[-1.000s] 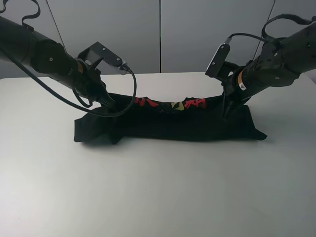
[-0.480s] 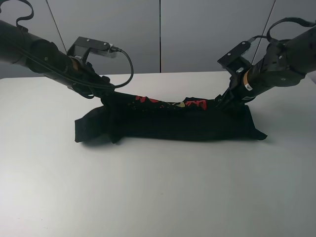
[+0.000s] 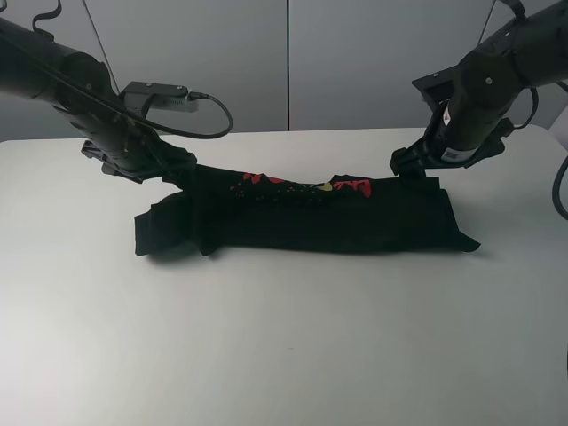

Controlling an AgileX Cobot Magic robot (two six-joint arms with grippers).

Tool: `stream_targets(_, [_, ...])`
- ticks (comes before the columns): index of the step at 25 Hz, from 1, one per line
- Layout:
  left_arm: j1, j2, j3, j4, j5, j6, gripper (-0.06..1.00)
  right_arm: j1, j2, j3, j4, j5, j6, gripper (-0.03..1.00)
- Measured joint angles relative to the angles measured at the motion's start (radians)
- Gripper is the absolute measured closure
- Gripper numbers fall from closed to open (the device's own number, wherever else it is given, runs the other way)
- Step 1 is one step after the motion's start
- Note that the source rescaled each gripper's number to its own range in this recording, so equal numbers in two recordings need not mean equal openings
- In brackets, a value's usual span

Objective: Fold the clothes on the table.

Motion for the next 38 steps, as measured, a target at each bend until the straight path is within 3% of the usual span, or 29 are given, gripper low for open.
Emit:
stream_targets(4, [0.000,0.033,-0.061,-0.005,0.072,-0.016,0.04,0.000,0.031,-0.070,0.090,0.114,-0.067,-0.02])
stream_targets(9, [0.000,0.065,-0.083,-0.024,0.091,-0.020,0.04,0.000,0.106,-0.129,0.189,0.188,-0.140,-0.02])
stream_targets(17, [0.021,0.128,-0.085,-0.038,0.076,-0.022,0.04,-0.003,0.189,-0.193,0.229,0.197,-0.192,-0.03])
stream_targets(26, [0.080,0.144,-0.089,-0.038,0.076,-0.022,0.04,-0.098,0.228,-0.201,0.251,0.134,-0.196,-0.03])
stream_targets(31, [0.080,0.144,-0.089,-0.038,0.057,-0.022,0.04,-0.102,0.230,-0.201,0.255,0.108,-0.207,-0.03])
stream_targets(38, [0.080,0.124,-0.089,-0.051,0.084,-0.022,0.04,-0.102,0.203,-0.201,0.282,0.178,-0.235,-0.03])
